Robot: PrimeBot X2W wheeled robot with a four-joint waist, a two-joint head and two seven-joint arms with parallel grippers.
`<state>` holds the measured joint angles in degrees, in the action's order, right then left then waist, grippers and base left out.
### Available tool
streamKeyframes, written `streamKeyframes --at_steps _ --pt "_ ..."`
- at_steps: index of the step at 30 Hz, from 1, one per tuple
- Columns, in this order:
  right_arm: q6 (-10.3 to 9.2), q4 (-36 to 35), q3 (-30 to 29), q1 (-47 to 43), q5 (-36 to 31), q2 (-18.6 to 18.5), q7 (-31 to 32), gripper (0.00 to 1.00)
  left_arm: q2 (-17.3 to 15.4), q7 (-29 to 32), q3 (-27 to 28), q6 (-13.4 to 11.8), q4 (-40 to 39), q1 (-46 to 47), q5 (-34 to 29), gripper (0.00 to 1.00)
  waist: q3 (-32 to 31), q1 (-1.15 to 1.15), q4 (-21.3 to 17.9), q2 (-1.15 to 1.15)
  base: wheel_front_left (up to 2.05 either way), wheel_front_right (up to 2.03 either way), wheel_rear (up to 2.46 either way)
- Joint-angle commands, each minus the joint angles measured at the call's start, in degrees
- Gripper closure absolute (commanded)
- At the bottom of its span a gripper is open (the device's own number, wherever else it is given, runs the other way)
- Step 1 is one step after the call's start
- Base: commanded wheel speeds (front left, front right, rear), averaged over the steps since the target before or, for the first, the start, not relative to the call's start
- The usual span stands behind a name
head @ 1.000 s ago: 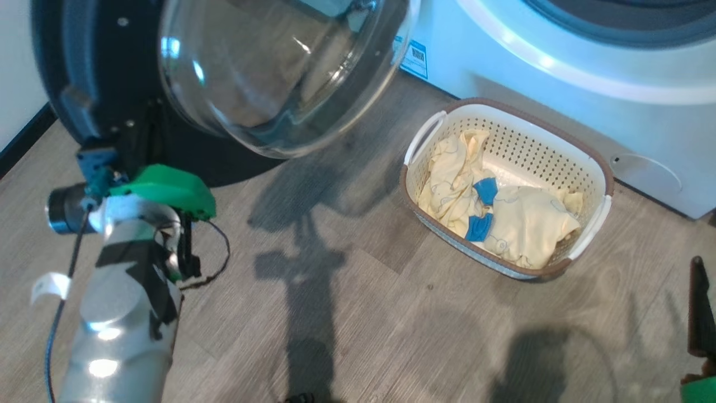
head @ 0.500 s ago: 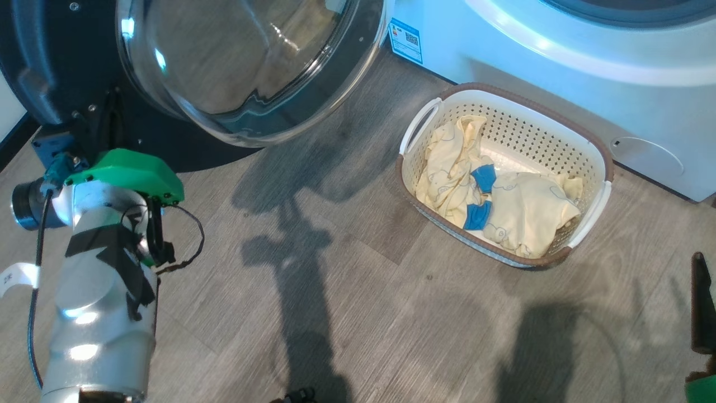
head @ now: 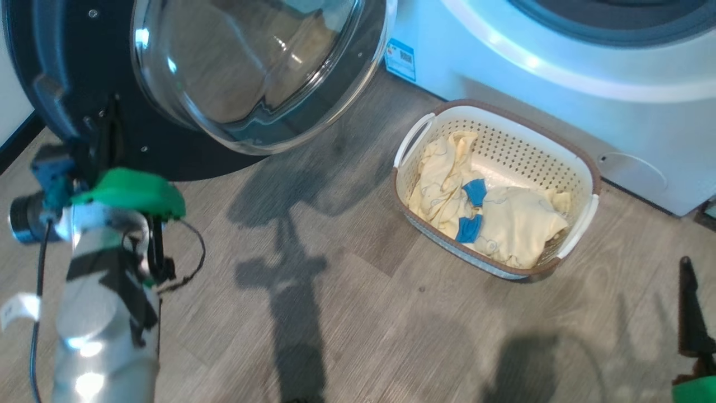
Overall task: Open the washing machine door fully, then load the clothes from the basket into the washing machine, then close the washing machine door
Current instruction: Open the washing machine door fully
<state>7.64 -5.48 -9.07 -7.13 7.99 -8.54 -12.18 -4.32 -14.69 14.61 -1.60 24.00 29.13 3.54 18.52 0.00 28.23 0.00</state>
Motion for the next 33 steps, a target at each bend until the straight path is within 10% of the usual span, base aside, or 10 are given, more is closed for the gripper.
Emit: streamKeyframes --at_steps 1,21,22,25,33 --pt "-0.15 -1.26 1.15 1.17 -0.36 -0.66 -0.76 0.00 -1.93 -0.30 2.01 0.14 -2.46 -0.58 -0.34 1.00 -0.67 0.00 -0.53 0.00 0.00 0.00 0.00" --pt "-0.15 1.52 2.31 2.86 -1.36 4.31 -2.80 0.00 1.42 -0.30 -8.46 2.79 -24.82 -21.76 3.43 1.00 -6.19 0.00 -10.76 0.00 0.00 0.00 0.00" --pt "-0.15 1.42 2.38 2.92 -1.36 4.48 -2.80 0.00 1.42 -0.30 -9.56 2.88 -25.01 -22.03 3.59 0.90 -6.39 0.00 -11.47 0.00 0.00 0.00 0.00" --pt "-0.15 1.07 2.83 3.04 -1.75 4.88 -2.81 0.00 1.43 -0.30 -12.00 2.90 -24.81 -22.41 3.44 0.00 -7.05 0.00 -13.74 0.00 0.00 0.00 0.00" --pt "-0.15 -0.01 3.90 3.02 -1.35 5.53 -2.81 0.00 1.11 -0.30 -14.32 3.27 -23.62 -22.28 2.32 0.00 -8.90 0.00 -20.95 0.00 0.00 0.00 0.00"
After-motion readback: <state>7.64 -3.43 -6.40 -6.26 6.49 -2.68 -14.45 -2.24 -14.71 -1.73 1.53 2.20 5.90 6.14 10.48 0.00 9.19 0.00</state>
